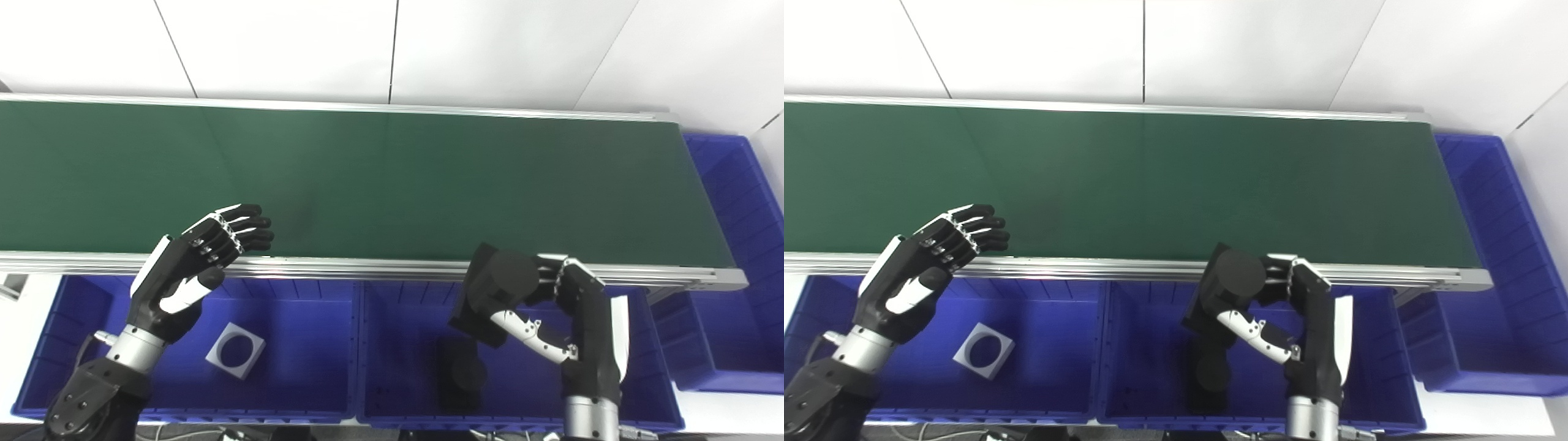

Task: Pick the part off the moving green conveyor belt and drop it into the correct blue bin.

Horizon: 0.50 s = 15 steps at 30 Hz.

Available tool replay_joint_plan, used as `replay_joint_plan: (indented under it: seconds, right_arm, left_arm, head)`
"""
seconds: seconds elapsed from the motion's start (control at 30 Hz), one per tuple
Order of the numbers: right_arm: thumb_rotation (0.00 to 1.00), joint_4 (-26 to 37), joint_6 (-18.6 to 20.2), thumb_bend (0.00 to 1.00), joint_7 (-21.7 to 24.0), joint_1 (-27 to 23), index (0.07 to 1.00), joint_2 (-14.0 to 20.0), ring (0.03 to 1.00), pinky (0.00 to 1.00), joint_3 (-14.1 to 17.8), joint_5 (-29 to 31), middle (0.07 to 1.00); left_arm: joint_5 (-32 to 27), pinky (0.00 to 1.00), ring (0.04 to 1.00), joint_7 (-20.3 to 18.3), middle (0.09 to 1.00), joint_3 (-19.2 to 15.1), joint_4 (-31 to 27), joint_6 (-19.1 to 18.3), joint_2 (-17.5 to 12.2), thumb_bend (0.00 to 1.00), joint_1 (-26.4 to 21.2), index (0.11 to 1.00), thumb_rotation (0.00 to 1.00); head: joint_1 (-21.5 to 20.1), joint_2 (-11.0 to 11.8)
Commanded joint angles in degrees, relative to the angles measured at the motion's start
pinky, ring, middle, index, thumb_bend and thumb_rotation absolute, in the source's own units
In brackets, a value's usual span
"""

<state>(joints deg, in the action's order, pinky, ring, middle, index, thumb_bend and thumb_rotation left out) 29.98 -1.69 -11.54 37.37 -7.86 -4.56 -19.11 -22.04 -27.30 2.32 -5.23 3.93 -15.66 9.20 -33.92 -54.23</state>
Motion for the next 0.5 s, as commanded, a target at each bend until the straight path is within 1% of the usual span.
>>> replay_joint_plan:
  seconds: [0.0, 0.13, 0.27, 0.37, 0.47]
  right_arm:
    - [0.00, -0.3, -5.4, 0.52, -1.7, 1.6, 0.508, -1.1, 0.437, 0.42, -0.1, 0.6, 0.485]
    - [0.00, -2.8, -7.4, 0.52, -2.7, 2.7, 0.508, -1.1, 0.434, 0.41, 0.5, 1.6, 0.489]
    - [0.00, -5.8, -9.6, 0.52, -3.8, 3.9, 0.506, -1.4, 0.437, 0.41, 1.4, 3.3, 0.489]
    - [0.00, -7.9, -10.2, 0.52, -4.7, 4.5, 0.508, -1.6, 0.430, 0.40, 2.5, 3.9, 0.489]
    - [0.00, -9.7, -10.7, 0.52, -5.2, 4.7, 0.500, -1.7, 0.448, 0.44, 3.7, 4.3, 0.487]
  left_arm:
    - [-1.5, 0.70, 0.701, -0.7, 0.738, -0.7, -1.8, 0.2, -1.0, 0.91, -1.4, 0.757, 0.54]
    - [-2.3, 0.71, 0.705, -1.1, 0.739, -1.2, -1.9, -1.0, -1.0, 0.92, -1.7, 0.756, 0.52]
    - [-2.6, 0.70, 0.704, -1.5, 0.740, -1.4, -1.6, -1.0, -1.1, 0.91, -2.1, 0.755, 0.52]
    - [-2.7, 0.70, 0.704, -1.4, 0.739, -1.6, -1.7, -1.5, -1.1, 0.91, -2.2, 0.753, 0.52]
    - [-2.7, 0.70, 0.705, -1.5, 0.739, -1.8, -1.7, -1.6, -1.0, 0.92, -2.2, 0.752, 0.52]
  head:
    - [-0.5, -0.2]
    - [-1.1, -0.5]
    - [-1.7, -0.7]
    - [-1.8, -0.7]
    - [-1.6, -0.6]
